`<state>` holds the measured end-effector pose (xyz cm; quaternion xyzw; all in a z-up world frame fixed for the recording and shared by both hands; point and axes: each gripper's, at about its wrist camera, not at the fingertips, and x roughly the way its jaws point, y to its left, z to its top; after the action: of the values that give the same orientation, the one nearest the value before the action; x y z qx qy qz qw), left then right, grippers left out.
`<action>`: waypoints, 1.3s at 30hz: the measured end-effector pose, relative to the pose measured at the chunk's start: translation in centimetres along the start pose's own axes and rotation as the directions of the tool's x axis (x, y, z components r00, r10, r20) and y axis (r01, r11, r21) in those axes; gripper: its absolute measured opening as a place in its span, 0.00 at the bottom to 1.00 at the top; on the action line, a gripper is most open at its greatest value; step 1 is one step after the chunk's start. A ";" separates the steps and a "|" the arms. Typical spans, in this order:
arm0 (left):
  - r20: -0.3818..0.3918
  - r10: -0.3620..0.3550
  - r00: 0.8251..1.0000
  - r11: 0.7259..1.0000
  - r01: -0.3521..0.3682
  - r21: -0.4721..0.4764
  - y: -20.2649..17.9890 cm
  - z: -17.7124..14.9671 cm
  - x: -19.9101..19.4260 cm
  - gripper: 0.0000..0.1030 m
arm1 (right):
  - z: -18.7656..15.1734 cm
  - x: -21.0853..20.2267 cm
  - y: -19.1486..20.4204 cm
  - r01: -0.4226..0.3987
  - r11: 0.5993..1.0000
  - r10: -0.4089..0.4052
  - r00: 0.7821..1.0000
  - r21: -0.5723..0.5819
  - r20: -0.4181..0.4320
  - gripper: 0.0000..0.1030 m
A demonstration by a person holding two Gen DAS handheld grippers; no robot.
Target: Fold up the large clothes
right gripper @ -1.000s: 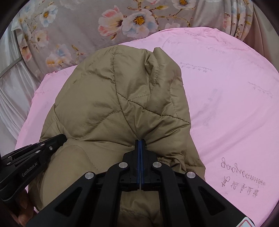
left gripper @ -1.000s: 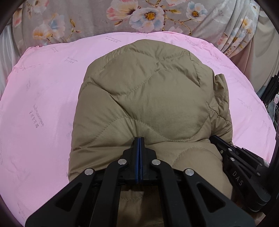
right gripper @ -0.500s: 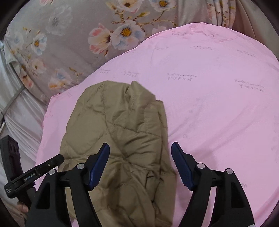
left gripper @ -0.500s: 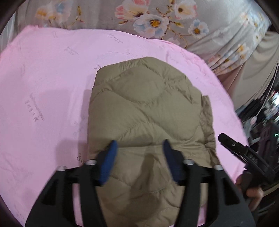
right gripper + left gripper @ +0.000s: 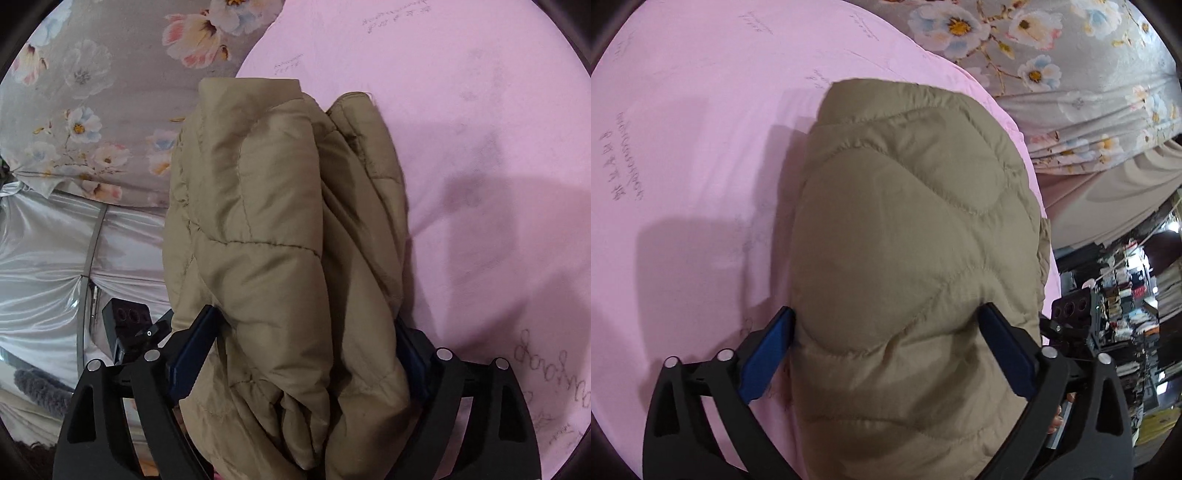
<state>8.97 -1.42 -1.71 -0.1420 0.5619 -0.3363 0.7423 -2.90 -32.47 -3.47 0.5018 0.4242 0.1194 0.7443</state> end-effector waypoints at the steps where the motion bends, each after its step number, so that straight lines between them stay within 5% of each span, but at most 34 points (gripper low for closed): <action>1: -0.001 0.007 1.000 1.000 -0.007 0.014 -0.2 0.0 0.5 0.96 | 0.1 0.3 0.3 -0.002 1.000 0.002 1.000 -0.014 -0.002 0.89; 9: 0.038 -0.021 0.999 0.998 0.019 0.054 -0.2 0.0 0.9 0.96 | 0.8 2.3 2.1 -0.017 0.995 0.019 1.000 -0.097 0.015 0.88; 14: 0.145 0.042 0.989 0.980 -0.069 0.187 -2.1 0.0 -0.6 0.81 | 1.1 1.8 4.1 -0.023 0.989 0.035 0.996 -0.146 0.078 0.45; 17: 0.195 0.029 0.980 0.969 -0.075 0.234 -3.0 1.4 -2.1 0.69 | 2.0 1.4 7.2 -0.005 0.974 0.031 0.993 -0.225 0.111 0.34; 29: 0.448 -0.014 0.894 0.904 -0.181 0.389 -6.1 12.0 -7.3 0.64 | 11.6 2.8 17.3 0.028 0.897 0.090 0.966 -0.441 0.244 0.32; 34: 0.477 -0.008 0.879 0.903 -0.199 0.381 -3.8 17.1 -6.6 0.64 | 16.2 6.1 18.6 0.046 0.894 0.076 0.965 -0.446 0.252 0.32; 39: 0.469 0.031 0.883 0.910 -0.219 0.352 -0.2 22.1 -3.8 0.64 | 20.1 11.2 18.9 0.096 0.897 0.018 0.967 -0.431 0.253 0.32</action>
<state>28.93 -2.77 8.49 -0.0266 0.3019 -0.3506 0.8861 23.77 -29.81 9.59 0.3230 0.2989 0.1328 0.8881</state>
